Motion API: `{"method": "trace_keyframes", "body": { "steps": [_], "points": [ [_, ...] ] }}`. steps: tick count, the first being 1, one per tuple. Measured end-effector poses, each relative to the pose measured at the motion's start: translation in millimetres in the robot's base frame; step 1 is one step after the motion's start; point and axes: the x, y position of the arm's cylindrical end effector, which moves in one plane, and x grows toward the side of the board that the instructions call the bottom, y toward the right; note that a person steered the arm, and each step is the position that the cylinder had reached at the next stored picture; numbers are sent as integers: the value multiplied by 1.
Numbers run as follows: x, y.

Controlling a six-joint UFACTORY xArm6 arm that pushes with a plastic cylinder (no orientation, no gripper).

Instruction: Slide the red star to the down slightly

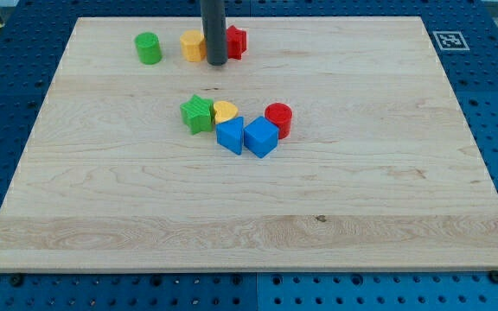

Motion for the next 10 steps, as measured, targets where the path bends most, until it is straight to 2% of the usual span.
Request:
{"method": "trace_keyframes", "body": {
  "steps": [2,3,5,6,10],
  "points": [
    [7,19],
    [13,47],
    [-10,117],
    [-10,117],
    [-74,56]
  ]
}}
